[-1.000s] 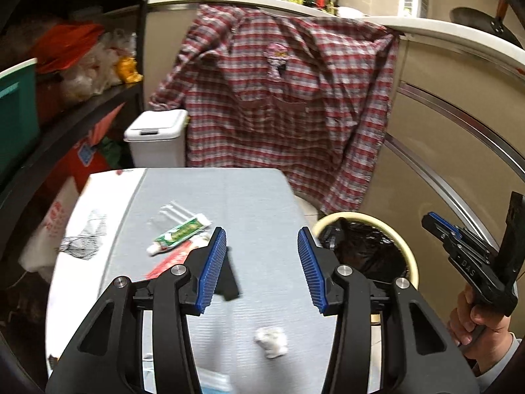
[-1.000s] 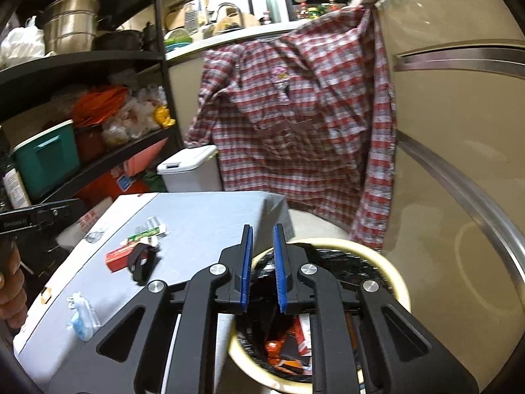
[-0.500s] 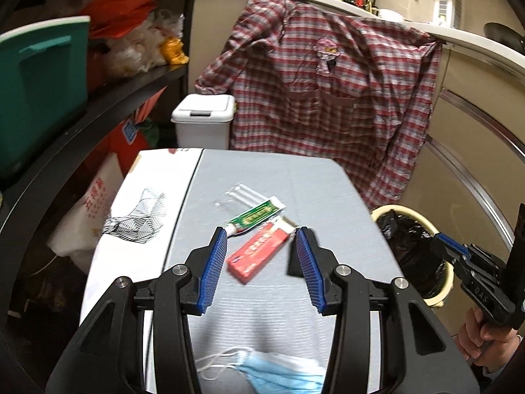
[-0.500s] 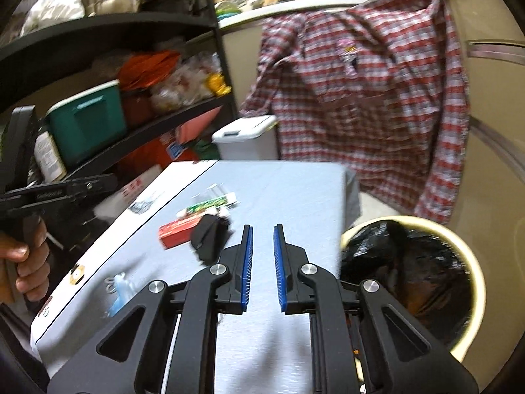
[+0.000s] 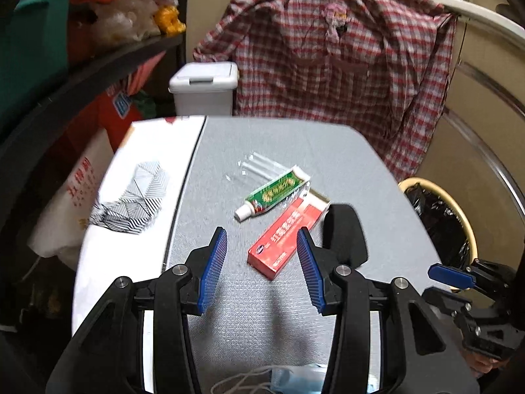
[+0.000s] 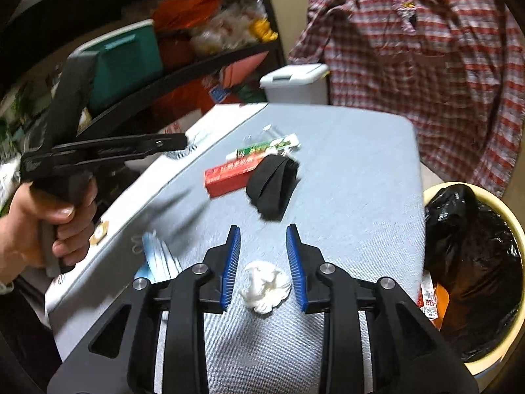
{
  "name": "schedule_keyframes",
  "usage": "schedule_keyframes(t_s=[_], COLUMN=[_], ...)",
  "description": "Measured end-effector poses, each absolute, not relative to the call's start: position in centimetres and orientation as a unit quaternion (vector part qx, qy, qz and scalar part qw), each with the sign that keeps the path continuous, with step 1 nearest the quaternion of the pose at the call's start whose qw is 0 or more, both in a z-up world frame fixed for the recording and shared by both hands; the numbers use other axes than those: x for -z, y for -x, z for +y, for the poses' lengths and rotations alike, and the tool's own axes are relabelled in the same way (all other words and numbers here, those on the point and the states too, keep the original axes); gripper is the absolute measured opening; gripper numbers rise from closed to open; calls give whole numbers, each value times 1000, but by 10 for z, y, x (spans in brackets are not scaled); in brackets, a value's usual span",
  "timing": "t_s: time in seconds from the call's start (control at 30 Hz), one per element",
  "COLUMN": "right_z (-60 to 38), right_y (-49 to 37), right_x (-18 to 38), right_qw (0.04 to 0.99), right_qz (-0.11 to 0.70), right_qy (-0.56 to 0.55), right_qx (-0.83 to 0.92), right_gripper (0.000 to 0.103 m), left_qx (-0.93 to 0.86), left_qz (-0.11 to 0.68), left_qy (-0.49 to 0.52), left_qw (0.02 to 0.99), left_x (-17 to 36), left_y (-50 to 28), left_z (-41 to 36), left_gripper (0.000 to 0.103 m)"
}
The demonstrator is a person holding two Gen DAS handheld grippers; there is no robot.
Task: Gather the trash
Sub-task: 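Reach the left tool to the red ointment box while the right tool grasps the white tissue, then grasp and lift the red box with the left tool while the right tool lifts the tissue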
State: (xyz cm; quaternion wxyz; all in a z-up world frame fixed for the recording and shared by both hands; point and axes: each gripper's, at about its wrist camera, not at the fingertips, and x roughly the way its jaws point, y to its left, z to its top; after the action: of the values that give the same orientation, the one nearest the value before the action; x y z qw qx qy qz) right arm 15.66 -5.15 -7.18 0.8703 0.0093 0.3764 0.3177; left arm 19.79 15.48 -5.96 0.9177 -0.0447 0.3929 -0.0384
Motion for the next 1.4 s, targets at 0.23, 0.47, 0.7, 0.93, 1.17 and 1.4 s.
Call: schedule_keyframes(t_s=[0.23, 0.47, 0.7, 0.93, 1.17, 1.4], right_z=[-43, -41, -42, -43, -45, -46], right_y=[-161, -160, -161, -163, -164, -161], right_x=[92, 101, 103, 104, 102, 99], right_qw=[849, 839, 840, 841, 842, 844], right_qz=[417, 435, 436, 438, 433, 428], right_qy=[10, 28, 33, 36, 38, 37], right_qx=[-324, -326, -320, -316, -319, -321], right_gripper=[32, 37, 37, 31, 19, 15], left_qx=[48, 56, 55, 52, 46, 43], left_qz=[421, 436, 448, 457, 461, 466], left_qy=[35, 27, 20, 13, 14, 7], left_qw=[905, 898, 892, 888, 886, 883], left_x=[84, 95, 103, 109, 112, 110], left_y=[-213, -223, -230, -235, -239, -239], left_z=[152, 143, 140, 136, 137, 132], left_gripper=[54, 59, 59, 59, 59, 47])
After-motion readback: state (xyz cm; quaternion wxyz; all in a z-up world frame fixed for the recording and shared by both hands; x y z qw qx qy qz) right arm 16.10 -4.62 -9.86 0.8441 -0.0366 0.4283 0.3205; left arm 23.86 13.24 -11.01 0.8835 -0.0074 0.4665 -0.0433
